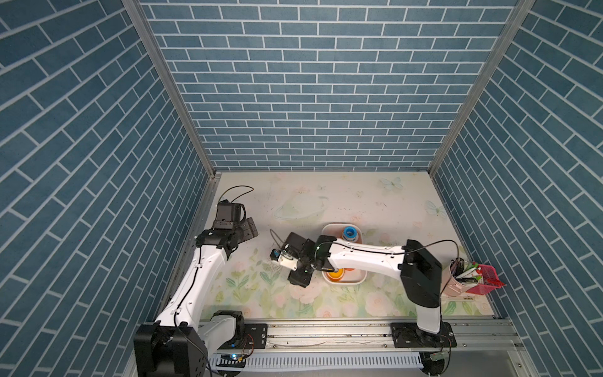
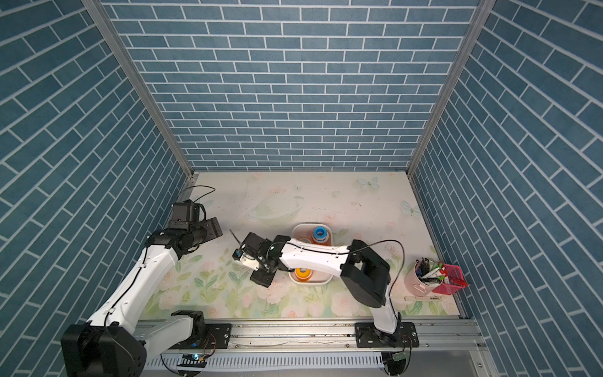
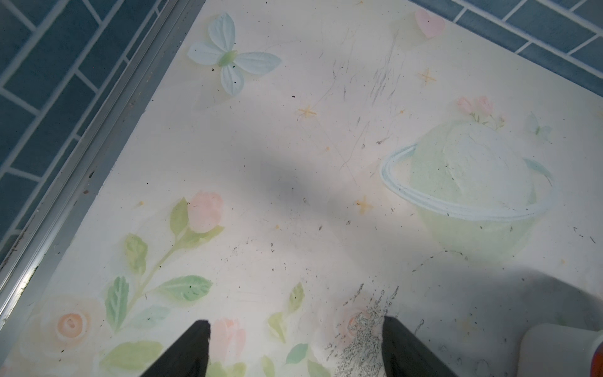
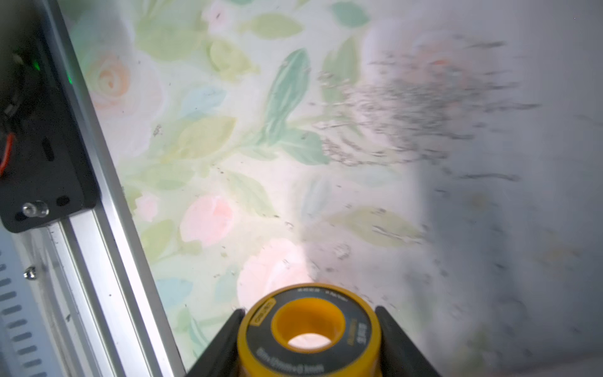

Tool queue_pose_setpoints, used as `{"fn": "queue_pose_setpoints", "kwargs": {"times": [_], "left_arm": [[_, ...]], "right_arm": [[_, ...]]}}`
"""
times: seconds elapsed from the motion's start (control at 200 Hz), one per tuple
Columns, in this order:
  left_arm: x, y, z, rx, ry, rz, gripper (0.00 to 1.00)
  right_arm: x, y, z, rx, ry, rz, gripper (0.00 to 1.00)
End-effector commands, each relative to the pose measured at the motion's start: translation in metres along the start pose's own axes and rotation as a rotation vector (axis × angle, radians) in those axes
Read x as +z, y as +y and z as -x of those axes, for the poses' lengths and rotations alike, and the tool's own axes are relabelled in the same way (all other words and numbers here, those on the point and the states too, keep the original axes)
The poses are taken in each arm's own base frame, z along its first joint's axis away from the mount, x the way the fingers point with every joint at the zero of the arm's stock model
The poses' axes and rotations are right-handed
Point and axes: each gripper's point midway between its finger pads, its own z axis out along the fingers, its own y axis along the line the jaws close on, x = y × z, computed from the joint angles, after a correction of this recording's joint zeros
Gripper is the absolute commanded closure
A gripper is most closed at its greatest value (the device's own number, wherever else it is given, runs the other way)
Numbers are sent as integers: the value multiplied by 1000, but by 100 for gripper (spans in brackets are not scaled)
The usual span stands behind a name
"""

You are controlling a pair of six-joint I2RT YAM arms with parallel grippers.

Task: Put the sealing tape into the storage box
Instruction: Pick up the sealing tape at the center of the board, then place the sealing tape in the storage box.

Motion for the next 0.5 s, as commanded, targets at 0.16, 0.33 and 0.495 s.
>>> {"fn": "queue_pose_setpoints", "kwargs": {"times": [0.16, 0.33, 0.495], "left_arm": [[5, 3, -6, 13, 21, 4, 14], [5, 3, -6, 12, 21, 6, 14], [6, 2, -6, 13, 22, 3, 14]], "right_arm": [[-91, -114, -6, 256, -351, -260, 57], [-101, -146, -29, 327, -452, -344, 59], [-84, -153, -44, 354, -444, -373, 60]]}}
